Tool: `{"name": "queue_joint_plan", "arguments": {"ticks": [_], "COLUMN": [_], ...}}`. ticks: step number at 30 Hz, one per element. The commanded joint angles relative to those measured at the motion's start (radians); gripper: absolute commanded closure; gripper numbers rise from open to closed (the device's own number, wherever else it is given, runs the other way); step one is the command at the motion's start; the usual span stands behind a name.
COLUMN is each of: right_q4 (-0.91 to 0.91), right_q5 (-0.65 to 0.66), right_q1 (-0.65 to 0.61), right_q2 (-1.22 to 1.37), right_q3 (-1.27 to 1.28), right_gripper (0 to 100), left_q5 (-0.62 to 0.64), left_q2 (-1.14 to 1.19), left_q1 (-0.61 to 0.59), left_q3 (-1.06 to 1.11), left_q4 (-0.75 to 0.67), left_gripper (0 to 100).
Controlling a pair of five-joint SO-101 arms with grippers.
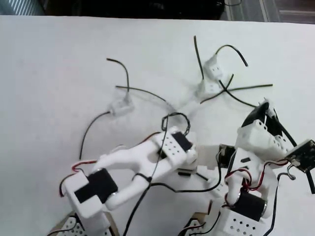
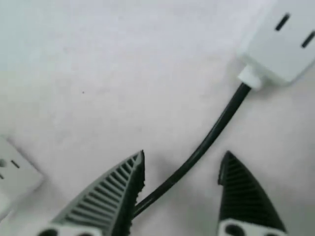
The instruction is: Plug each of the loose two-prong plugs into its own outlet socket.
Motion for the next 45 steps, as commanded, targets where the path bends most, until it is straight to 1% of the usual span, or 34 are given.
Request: {"name": "queue_joint_plan", "arguments": {"ticks": [1, 5, 10, 13, 17, 21, 25, 27, 29, 32, 34, 35, 37, 39, 40, 41, 42, 45], "right_q4": [-0.021, -0.019, -0.019, -0.019, -0.018, -0.018, -0.018, -0.018, -0.018, -0.018, -0.018, -0.018, -0.018, -0.018, -0.018, -0.018, -0.016, -0.016], "right_q5": [-0.005, -0.005, -0.003, -0.003, -0.003, -0.003, 0.0, 0.005, 0.006, 0.029, 0.037, 0.04, 0.041, 0.043, 0.043, 0.044, 0.046, 0.046], "right_q1": [0.008, 0.008, 0.01, 0.007, 0.004, 0.004, 0.004, 0.004, 0.002, 0.002, 0.002, 0.002, 0.002, 0.002, 0.002, 0.002, 0.002, 0.002], "right_q2": [-0.012, -0.012, -0.012, -0.012, -0.012, -0.012, -0.012, -0.012, -0.012, -0.012, -0.012, -0.012, -0.012, -0.012, -0.012, -0.012, -0.012, -0.012], "right_q3": [-0.017, -0.015, -0.015, -0.015, -0.015, -0.014, -0.014, -0.014, -0.014, -0.014, -0.014, -0.014, -0.014, -0.014, -0.014, -0.014, -0.014, -0.012], "right_gripper": [98.2, 98.2, 98.2, 98.2, 98.2, 98.2, 98.2, 98.2, 98.2, 98.2, 98.2, 98.2, 98.2, 98.2, 98.2, 98.2, 98.2, 98.2], "left_q5": [-0.011, -0.012, -0.012, -0.006, -0.002, 0.014, 0.006, 0.006, 0.006, 0.017, 0.018, 0.018, 0.04, 0.15, 0.201, 0.218, 0.206, 0.157], "left_q2": [0.019, 0.018, 0.01, -0.045, -0.147, -0.222, -0.298, -0.344, -0.394, -0.486, -0.542, -0.565, -0.588, -0.59, -0.59, -0.587, -0.585, -0.533], "left_q1": [0.013, 0.021, 0.004, -0.019, -0.096, -0.208, -0.309, -0.341, -0.364, -0.386, -0.375, -0.358, -0.325, -0.303, -0.289, -0.275, -0.26, -0.193], "left_q3": [-0.064, -0.06, -0.066, -0.057, -0.055, -0.054, 0.037, 0.106, 0.178, 0.276, 0.316, 0.324, 0.331, 0.327, 0.331, 0.331, 0.333, 0.321], "left_q4": [0.014, 0.043, 0.16, 0.218, 0.299, 0.376, 0.387, 0.387, 0.382, 0.31, 0.275, 0.264, 0.244, 0.183, 0.13, 0.081, 0.044, -0.009], "left_gripper": [88, 98, 98, 98, 98, 98, 98, 98, 98, 98, 96, 92, 80, 70, 67, 67, 68, 69]}}
